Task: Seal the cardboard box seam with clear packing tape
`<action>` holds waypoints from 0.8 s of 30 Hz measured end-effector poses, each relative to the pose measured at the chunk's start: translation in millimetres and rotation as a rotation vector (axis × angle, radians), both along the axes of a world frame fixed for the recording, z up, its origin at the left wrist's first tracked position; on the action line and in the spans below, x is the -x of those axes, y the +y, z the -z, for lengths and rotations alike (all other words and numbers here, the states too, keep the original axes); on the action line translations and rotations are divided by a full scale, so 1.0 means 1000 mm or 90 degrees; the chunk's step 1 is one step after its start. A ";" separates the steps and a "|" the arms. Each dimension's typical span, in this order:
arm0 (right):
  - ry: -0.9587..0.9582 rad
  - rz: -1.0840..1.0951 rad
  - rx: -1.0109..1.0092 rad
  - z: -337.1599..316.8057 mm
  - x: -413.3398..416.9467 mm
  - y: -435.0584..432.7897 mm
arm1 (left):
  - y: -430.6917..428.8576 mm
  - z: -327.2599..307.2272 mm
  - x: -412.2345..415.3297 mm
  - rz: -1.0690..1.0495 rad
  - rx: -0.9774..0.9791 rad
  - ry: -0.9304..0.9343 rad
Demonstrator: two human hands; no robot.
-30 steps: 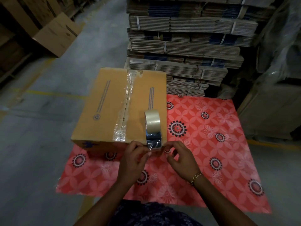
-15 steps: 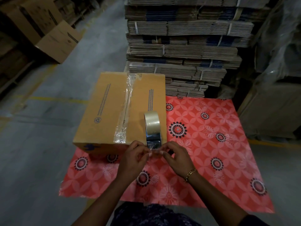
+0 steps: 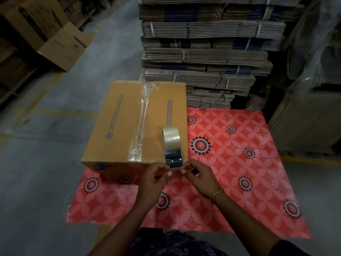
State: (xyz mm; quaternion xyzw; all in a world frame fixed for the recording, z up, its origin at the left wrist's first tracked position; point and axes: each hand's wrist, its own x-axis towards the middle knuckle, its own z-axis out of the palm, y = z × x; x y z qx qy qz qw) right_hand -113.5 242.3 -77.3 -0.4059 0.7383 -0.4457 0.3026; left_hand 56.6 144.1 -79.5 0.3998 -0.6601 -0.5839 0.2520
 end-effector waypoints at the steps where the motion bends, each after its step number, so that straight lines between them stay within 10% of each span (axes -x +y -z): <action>1: -0.012 0.002 -0.002 0.000 0.001 -0.001 | 0.001 -0.001 0.001 -0.005 -0.015 0.003; 24: -0.187 0.093 -0.094 -0.031 0.002 -0.020 | 0.004 -0.021 0.023 -0.171 -0.308 0.021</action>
